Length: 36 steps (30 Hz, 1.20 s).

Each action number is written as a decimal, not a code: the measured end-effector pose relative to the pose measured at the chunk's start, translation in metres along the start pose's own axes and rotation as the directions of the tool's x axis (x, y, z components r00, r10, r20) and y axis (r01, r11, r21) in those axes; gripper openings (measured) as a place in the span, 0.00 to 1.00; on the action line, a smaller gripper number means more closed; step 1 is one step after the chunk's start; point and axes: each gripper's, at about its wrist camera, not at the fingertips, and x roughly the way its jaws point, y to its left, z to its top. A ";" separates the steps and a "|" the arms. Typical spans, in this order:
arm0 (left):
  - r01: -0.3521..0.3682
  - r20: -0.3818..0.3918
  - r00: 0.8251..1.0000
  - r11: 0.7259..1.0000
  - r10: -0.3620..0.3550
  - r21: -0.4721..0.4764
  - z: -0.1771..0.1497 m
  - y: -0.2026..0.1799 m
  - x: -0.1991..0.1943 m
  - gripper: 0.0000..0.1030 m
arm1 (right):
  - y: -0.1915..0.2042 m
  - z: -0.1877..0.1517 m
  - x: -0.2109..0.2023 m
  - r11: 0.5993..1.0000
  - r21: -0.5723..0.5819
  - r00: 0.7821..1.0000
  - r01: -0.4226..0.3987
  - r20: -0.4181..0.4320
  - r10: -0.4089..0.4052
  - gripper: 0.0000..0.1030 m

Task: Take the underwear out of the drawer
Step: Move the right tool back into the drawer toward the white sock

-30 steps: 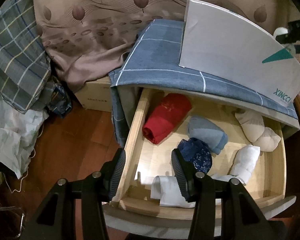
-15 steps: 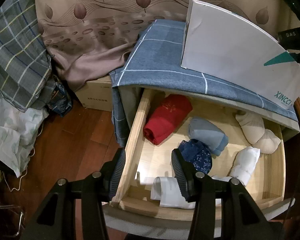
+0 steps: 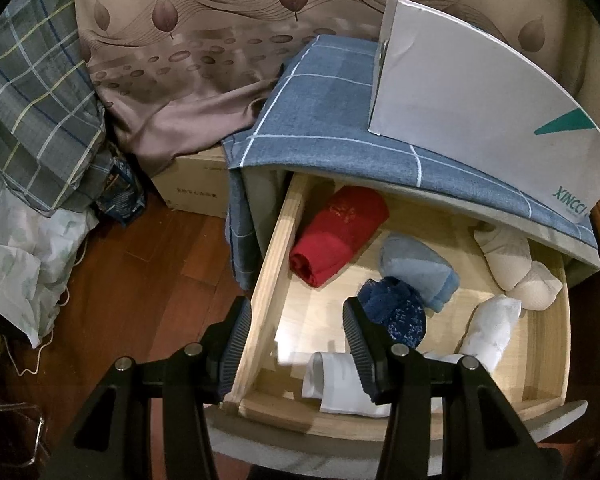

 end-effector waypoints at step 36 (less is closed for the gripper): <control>-0.001 -0.029 1.000 1.000 0.001 0.012 -0.001 -0.003 0.008 0.47 | 0.022 -0.141 0.191 0.997 0.082 0.900 0.007 -0.434 0.030 0.58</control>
